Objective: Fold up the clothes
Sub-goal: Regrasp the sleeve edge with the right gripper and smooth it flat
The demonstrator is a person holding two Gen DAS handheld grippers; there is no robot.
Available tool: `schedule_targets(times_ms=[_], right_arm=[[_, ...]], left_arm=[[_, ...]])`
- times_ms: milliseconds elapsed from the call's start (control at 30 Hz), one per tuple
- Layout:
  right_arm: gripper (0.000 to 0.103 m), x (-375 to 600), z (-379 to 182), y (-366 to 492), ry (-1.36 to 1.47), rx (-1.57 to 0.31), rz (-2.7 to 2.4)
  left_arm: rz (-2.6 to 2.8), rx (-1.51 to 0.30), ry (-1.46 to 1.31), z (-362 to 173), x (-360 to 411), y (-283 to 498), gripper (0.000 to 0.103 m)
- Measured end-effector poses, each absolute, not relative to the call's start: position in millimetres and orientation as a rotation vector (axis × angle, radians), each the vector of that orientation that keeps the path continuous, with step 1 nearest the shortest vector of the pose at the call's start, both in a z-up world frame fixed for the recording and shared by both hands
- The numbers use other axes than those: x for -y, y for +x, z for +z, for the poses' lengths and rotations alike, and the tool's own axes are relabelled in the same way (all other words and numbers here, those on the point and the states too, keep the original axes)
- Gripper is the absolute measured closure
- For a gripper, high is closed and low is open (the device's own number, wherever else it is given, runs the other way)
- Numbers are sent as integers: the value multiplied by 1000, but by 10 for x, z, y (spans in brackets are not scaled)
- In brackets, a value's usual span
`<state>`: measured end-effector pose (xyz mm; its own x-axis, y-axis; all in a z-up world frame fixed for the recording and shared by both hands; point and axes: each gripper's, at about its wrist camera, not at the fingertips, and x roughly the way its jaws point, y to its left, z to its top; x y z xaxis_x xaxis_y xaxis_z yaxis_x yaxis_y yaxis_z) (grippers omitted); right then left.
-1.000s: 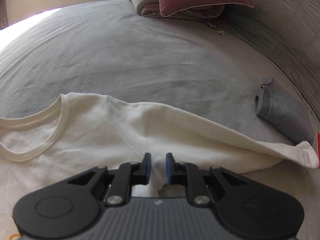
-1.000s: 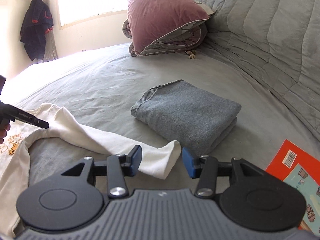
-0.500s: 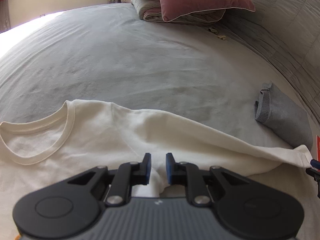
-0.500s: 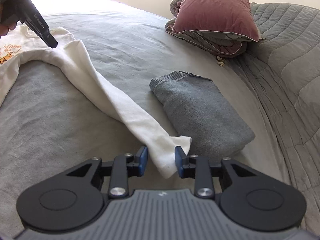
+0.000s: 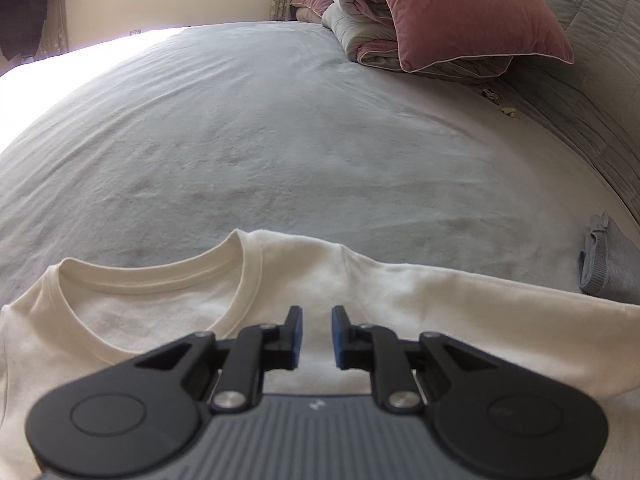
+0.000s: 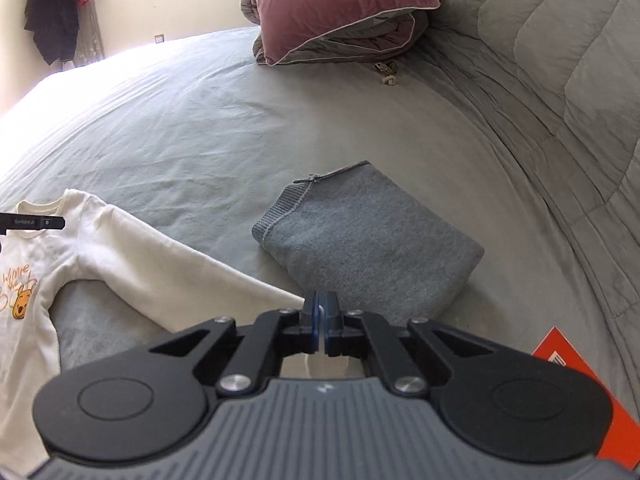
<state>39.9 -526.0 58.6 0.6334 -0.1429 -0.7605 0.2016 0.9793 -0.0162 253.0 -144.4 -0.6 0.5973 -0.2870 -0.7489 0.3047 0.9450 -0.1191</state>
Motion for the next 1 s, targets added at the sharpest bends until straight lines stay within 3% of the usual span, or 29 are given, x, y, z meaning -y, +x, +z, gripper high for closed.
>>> schedule_targets(times_ms=[133, 267, 333, 500, 533, 567, 633, 800, 833, 867, 900, 1000], right_arm=[[103, 5487, 374, 577, 107, -915, -303], [102, 5553, 258, 504, 137, -847, -312], [90, 5545, 259, 390, 150, -811, -310], [85, 5527, 165, 103, 221, -792, -280], [74, 5530, 114, 60, 246, -792, -275], [57, 5537, 58, 31, 271, -790, -272], [48, 5551, -67, -16, 322, -783, -264], [48, 5563, -403, -33, 457, -752, -254], [55, 5542, -437, -36, 467, -740, -252], [83, 5507, -444, -37, 466, -730, -245], [90, 5477, -443, -32, 471, -729, -238], [95, 5423, -308, -39, 434, -697, -276]], left_arm=[[-316, -859, 9, -64, 1334, 2714, 88], [-321, -843, 20, -140, 1309, 2837, 88], [-323, -838, 18, -193, 1307, 2914, 88], [-306, -804, 46, -383, 1365, 3063, 88], [-305, -803, 40, -378, 1370, 3078, 88], [-304, -803, 34, -372, 1375, 3093, 88], [-300, -809, 19, -337, 1362, 3085, 88], [-342, -797, -14, -321, 1337, 2896, 87], [-351, -795, -21, -318, 1331, 2858, 87], [-359, -792, -28, -315, 1326, 2820, 87], [-367, -790, -34, -312, 1321, 2782, 87], [-393, -782, -54, -302, 1306, 2669, 87]])
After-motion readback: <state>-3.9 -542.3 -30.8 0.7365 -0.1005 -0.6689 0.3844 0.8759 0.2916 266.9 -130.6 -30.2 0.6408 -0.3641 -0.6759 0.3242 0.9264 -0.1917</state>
